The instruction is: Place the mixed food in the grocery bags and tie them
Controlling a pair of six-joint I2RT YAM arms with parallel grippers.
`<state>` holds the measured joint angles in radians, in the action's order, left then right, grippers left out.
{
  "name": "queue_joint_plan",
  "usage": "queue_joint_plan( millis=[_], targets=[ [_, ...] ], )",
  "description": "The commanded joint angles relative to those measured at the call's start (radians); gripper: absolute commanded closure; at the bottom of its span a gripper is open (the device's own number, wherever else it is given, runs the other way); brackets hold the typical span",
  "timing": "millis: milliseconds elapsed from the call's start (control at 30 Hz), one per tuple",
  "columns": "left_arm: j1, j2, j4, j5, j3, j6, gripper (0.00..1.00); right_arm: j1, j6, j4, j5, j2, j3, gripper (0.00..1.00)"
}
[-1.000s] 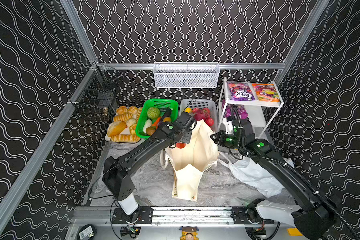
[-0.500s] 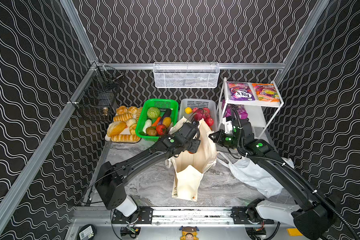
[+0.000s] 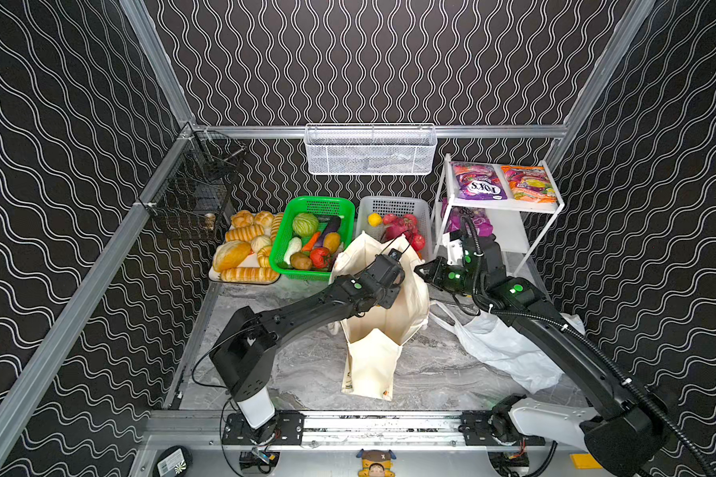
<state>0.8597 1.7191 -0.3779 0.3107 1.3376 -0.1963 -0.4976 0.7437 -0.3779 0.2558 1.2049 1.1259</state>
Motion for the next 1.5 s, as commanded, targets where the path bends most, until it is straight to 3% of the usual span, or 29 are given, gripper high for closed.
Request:
queue_joint_plan(
  millis=[0,100,500,833,1100,1467],
  targets=[
    [-0.001,0.023,-0.005,0.048,0.042,-0.036,0.77,-0.001,0.011,0.069,0.013,-0.01,-0.004,1.0],
    [-0.012,0.047,-0.027,0.082,0.061,-0.084,0.78,-0.001,0.013,0.068,0.014,-0.01,-0.008,1.0],
    [-0.04,0.099,0.111,0.05,0.013,-0.143,0.74,-0.001,0.016,0.061,0.012,-0.011,-0.017,1.0],
    [-0.041,0.118,0.25,0.098,-0.051,-0.1,0.72,-0.001,0.012,0.063,0.016,-0.013,-0.025,1.0],
    [-0.04,0.165,0.22,0.067,-0.072,-0.12,0.7,-0.001,0.013,0.071,0.02,-0.01,-0.036,1.0],
    [-0.04,0.16,0.129,0.004,-0.068,-0.106,0.59,-0.001,0.008,0.07,0.009,-0.007,-0.036,0.99]
  ],
)
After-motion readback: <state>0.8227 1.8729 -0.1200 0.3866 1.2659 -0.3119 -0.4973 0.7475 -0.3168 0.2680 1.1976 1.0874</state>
